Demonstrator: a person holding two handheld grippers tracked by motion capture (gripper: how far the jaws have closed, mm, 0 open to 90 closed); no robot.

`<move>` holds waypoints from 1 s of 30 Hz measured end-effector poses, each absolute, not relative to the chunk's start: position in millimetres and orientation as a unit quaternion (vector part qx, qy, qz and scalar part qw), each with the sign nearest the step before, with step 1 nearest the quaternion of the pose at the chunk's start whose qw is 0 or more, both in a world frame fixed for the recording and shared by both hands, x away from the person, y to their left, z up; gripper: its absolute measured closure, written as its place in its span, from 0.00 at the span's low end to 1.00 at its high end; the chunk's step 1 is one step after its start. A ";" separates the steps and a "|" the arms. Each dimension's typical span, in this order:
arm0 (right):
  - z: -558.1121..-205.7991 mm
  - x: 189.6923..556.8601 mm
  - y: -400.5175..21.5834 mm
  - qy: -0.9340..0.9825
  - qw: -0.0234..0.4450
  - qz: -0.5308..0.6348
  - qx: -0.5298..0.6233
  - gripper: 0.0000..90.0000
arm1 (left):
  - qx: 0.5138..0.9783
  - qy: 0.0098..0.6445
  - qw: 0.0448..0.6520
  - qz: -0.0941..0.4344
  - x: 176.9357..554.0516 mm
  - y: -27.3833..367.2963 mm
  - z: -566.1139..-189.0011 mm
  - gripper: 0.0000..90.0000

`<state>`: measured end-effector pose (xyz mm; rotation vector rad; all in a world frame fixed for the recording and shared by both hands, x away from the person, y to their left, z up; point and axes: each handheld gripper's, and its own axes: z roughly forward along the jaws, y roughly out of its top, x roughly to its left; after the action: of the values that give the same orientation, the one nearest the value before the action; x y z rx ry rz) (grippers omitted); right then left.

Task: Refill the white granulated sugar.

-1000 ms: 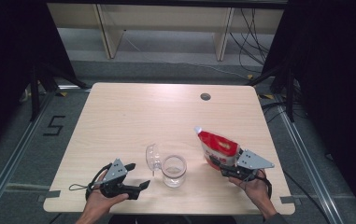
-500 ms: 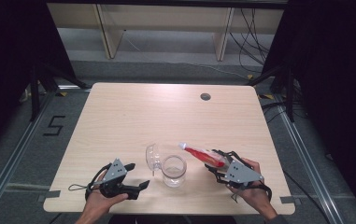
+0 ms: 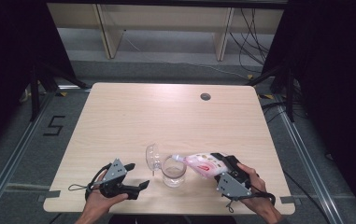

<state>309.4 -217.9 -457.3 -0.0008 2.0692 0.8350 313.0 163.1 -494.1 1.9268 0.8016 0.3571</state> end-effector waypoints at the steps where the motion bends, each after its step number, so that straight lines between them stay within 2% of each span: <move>1: -456.4 309.1 -218.2 0.834 0.442 0.331 -0.004 0.53 | 0.795 0.329 0.489 0.147 313.0 163.4 -494.1 0.18; 3: -453.6 309.6 -217.7 0.829 0.457 0.320 -0.027 0.53 | 0.793 0.330 0.490 0.147 313.0 162.9 -494.5 0.18; 8: -451.9 305.2 -214.8 0.827 0.464 0.316 -0.026 0.53 | 0.792 0.332 0.491 0.146 313.0 163.3 -494.3 0.18; 10: -449.0 307.5 -213.3 0.822 0.488 0.286 -0.068 0.53 | 0.791 0.339 0.489 0.143 312.2 163.1 -494.5 0.18; 25: -449.3 300.8 -209.0 0.821 0.514 0.235 -0.083 0.53 | 0.791 0.338 0.490 0.142 313.0 163.1 -495.3 0.18; 27: -444.4 302.4 -207.5 0.812 0.531 0.208 -0.123 0.53 | 0.790 0.339 0.491 0.141 312.8 162.7 -495.4 0.18; 30: -447.6 301.2 -208.7 0.815 0.529 0.212 -0.103 0.54 | 0.791 0.338 0.490 0.142 312.9 162.8 -495.3 0.18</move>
<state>301.2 -208.7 -447.6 -0.2452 1.9472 0.5061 312.9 162.8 -495.3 1.9204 0.8218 0.3444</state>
